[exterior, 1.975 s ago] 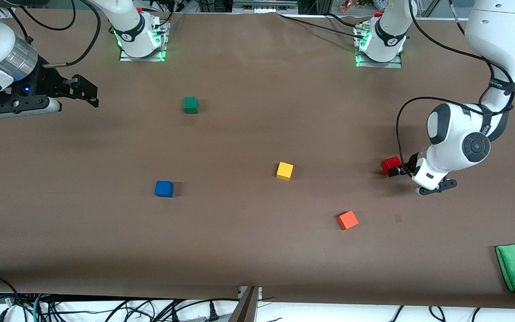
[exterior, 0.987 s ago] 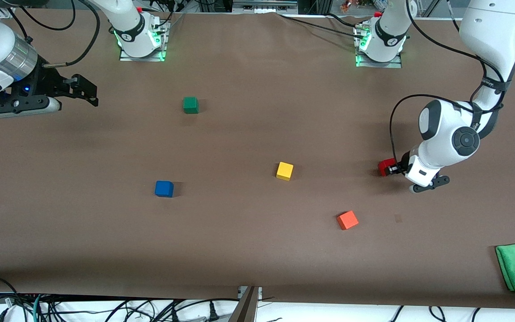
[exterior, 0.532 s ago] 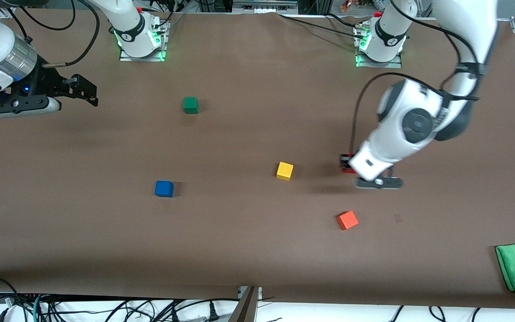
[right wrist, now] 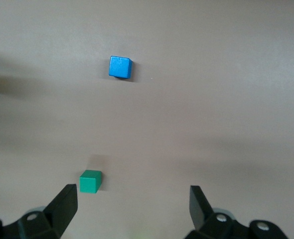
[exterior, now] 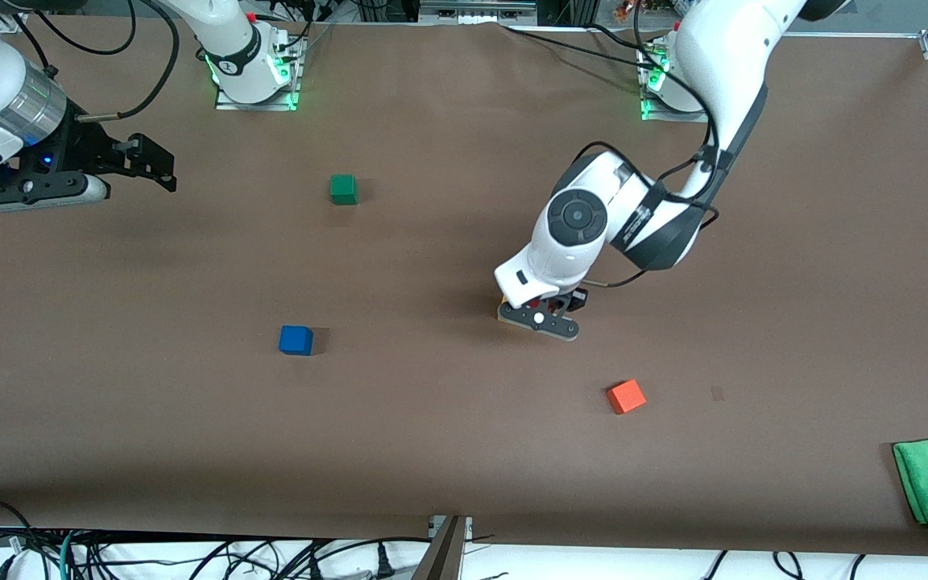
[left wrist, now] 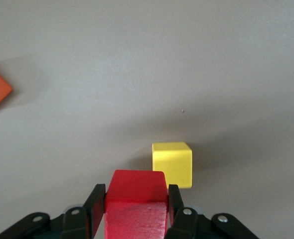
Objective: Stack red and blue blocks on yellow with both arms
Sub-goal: 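Carry the red cube with the left gripper over the yellow cube, then set the red cube on the yellow cube while the right gripper reaches out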
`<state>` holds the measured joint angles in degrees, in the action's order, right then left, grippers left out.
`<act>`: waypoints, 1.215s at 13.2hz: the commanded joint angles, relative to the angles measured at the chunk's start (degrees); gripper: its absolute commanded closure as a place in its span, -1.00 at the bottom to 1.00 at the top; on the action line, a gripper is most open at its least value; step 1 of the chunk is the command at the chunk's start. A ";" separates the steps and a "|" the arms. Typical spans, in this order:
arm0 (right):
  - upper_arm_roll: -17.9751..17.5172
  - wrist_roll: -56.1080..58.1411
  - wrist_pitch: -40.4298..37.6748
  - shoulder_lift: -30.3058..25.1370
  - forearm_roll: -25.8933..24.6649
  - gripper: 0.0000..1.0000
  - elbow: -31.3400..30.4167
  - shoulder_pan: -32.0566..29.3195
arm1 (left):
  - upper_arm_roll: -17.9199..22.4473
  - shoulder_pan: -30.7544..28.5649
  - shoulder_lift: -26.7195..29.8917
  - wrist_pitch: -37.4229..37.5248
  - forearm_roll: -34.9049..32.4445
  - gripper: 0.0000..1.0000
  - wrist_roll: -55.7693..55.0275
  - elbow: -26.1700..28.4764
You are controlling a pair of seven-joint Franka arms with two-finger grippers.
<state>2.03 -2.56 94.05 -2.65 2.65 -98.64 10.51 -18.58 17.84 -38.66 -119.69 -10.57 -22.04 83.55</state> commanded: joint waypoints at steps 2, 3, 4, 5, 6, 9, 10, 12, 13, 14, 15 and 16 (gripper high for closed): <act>0.08 0.18 -0.97 0.10 0.08 -0.99 1.87 -0.22 | 0.83 2.37 -4.23 1.04 -0.95 0.76 -0.02 -4.97; -0.01 0.18 -0.97 0.10 0.08 -0.99 1.88 -0.22 | 0.83 2.72 -4.67 1.04 -0.95 0.76 -0.98 -4.97; -0.01 0.10 -1.15 0.10 0.08 -0.99 1.88 -0.31 | 0.83 3.68 -5.11 1.04 -0.95 0.76 -1.68 -5.32; 0.08 0.01 -1.24 0.01 0.08 -0.99 1.88 -0.22 | 0.92 4.56 -5.72 1.04 -1.03 0.75 -3.17 -6.20; -0.10 -0.17 -1.24 -0.08 0.08 -0.99 1.88 -0.22 | 0.92 4.92 -6.08 1.04 -1.03 0.75 -3.80 -6.38; -0.19 0.44 -1.15 0.01 -0.01 -0.99 1.96 -0.22 | 1.09 5.27 -6.26 1.04 -1.12 0.75 -3.98 -6.38; -0.19 0.45 -1.24 -0.08 -0.01 -0.99 1.88 -0.22 | 1.09 5.27 -6.26 1.04 -1.21 0.75 -3.98 -6.38; -0.27 0.36 -1.33 -0.43 0.08 -0.99 1.88 -0.22 | 1.27 5.27 -6.78 1.04 -1.21 0.75 -3.98 -7.08; -0.36 0.45 -1.33 -0.69 0.08 -0.99 1.88 -0.22 | 1.27 5.27 -7.31 1.04 -1.30 0.75 -3.98 -7.52; -0.27 0.45 -1.33 -0.69 0.08 -0.99 1.88 -0.22 | 1.27 5.27 -7.66 1.04 -1.30 0.74 -4.06 -7.70; -0.45 0.19 -1.41 -0.61 0.08 -0.99 1.79 -0.14 | 1.27 5.27 -7.84 1.04 -1.30 0.74 -4.06 -7.79; -0.62 -0.60 -1.41 -0.61 0.08 -0.99 1.79 0.13 | 1.27 5.27 -7.84 1.04 -1.30 0.73 -4.06 -7.87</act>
<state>1.93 -2.54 93.84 -2.79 2.65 -97.47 10.52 -17.56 22.46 -44.96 -119.62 -10.57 -25.44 78.20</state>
